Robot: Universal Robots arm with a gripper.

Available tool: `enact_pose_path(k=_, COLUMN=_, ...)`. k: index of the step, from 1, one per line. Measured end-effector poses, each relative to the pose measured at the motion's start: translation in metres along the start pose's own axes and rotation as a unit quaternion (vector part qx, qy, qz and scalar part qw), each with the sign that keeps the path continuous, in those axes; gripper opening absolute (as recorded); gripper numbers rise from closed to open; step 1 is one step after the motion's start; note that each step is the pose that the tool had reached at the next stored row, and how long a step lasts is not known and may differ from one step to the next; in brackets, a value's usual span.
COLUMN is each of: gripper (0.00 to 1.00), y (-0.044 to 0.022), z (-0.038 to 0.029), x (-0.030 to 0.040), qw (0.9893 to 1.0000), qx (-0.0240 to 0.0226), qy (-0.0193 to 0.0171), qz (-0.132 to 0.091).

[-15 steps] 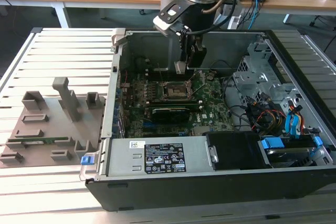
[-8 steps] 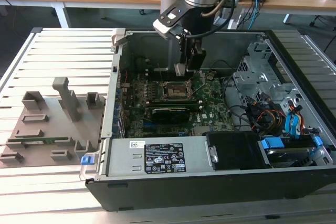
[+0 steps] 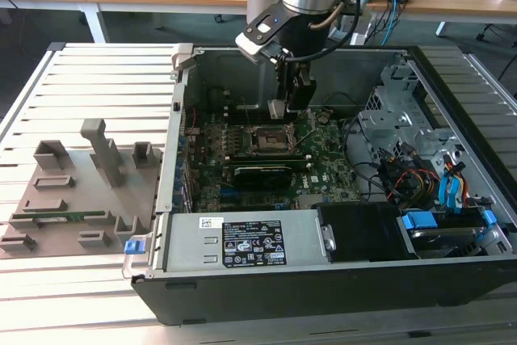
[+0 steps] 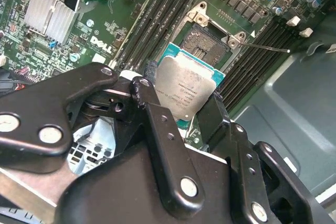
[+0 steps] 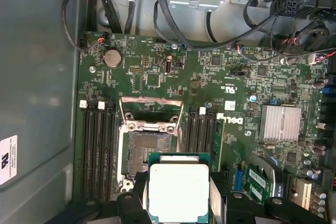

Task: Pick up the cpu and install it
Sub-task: 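Place the cpu into insertion slot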

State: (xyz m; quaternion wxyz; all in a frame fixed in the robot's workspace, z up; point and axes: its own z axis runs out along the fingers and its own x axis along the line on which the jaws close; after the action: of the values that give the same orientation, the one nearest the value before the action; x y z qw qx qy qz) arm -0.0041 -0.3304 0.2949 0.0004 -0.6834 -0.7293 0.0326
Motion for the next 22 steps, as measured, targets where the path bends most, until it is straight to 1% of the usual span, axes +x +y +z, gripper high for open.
enact_pose_path(k=22, gripper=0.55, y=0.0006, z=0.0133, x=0.0006, qw=1.0, qx=0.0, qy=0.0, qz=0.0)
